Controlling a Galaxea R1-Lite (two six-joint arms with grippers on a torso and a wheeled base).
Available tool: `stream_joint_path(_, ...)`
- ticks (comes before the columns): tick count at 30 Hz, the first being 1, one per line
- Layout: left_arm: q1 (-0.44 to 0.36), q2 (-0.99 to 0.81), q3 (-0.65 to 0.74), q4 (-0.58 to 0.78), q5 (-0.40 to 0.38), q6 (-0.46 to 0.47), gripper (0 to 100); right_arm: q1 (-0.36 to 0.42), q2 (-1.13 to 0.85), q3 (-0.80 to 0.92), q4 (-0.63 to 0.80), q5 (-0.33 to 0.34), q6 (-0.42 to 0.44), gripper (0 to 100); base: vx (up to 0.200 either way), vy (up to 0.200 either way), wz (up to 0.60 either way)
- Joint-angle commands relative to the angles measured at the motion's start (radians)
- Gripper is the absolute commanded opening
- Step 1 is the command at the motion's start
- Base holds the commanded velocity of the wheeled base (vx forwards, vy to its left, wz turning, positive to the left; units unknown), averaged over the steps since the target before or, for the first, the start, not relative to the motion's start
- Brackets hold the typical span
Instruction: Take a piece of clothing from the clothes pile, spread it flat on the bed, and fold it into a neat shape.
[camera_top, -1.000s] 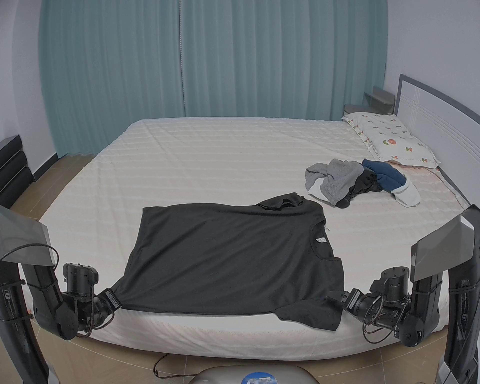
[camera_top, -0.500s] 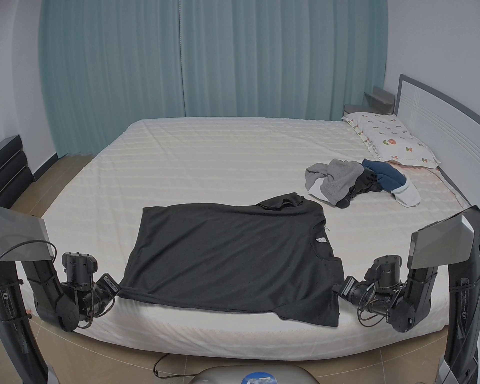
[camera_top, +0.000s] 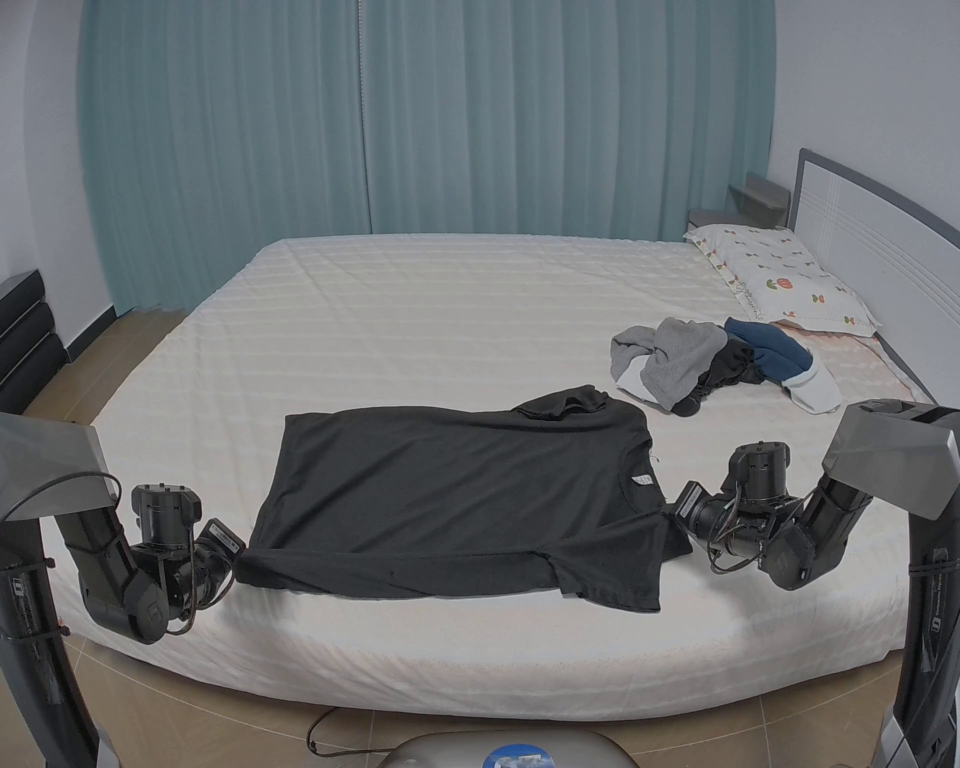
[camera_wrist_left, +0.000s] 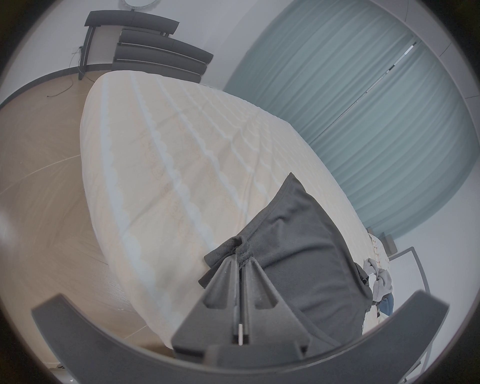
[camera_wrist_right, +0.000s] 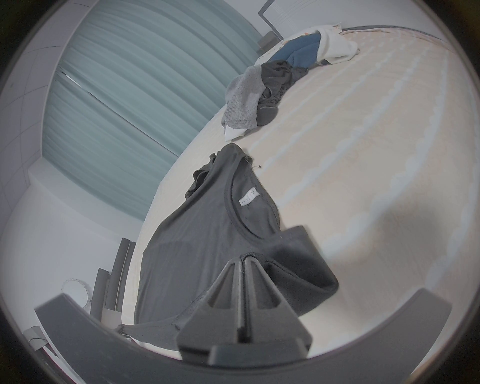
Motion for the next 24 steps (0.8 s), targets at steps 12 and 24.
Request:
stream_joint_path(12,-0.001,0.047,-0.017,-0.001,0.000,-0.003,0,-0.019,0.087,-0.032,-0.050,0.003,-0.037,100,0.000,0.000,0.00)
stream_joint_path(24,0.002,0.047,-0.009,-0.001,0.001,-0.002,0,0.019,-0.066,0.255,-0.131,0.059,-0.031,100,0.000,0.000,0.00)
